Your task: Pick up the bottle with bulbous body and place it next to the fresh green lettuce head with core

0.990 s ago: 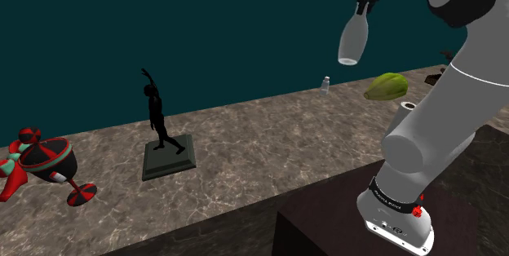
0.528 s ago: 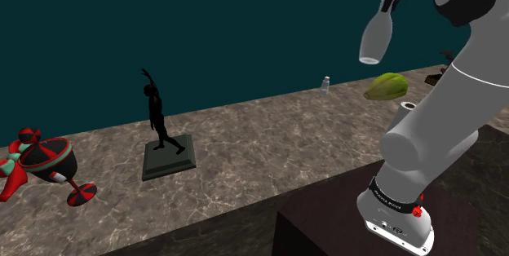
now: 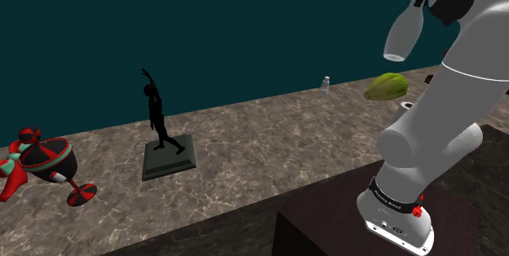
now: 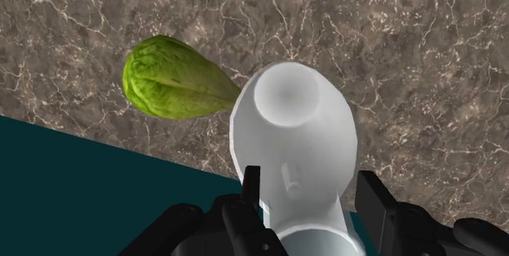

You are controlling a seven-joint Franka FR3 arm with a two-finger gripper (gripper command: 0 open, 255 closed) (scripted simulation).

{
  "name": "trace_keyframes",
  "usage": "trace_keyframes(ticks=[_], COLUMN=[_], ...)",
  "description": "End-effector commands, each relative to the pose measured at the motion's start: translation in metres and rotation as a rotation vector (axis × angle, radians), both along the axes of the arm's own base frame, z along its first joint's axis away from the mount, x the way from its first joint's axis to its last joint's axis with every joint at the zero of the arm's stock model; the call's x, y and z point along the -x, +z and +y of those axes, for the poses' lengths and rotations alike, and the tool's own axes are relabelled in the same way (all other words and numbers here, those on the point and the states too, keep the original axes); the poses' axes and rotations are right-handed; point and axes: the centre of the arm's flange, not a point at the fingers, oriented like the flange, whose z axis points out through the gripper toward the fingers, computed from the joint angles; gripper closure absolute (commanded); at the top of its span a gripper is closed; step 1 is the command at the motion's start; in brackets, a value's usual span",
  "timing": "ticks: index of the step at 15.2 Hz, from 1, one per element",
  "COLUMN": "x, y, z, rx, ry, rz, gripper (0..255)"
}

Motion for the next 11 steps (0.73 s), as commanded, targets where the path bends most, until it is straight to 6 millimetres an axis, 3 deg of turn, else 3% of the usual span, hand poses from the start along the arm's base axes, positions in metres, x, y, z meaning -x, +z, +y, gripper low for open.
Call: trace_keyframes(ticks=[1, 5, 11], x=[0.023, 0.073, 0.073], y=[0.004, 0.015, -0.017], z=[-0.015, -0.046, -0.046], rx=[0.001, 0.001, 0.001], ry=[0.004, 0.004, 0.004], rz=[0.000, 0.000, 0.000], gripper=[255, 255, 255])
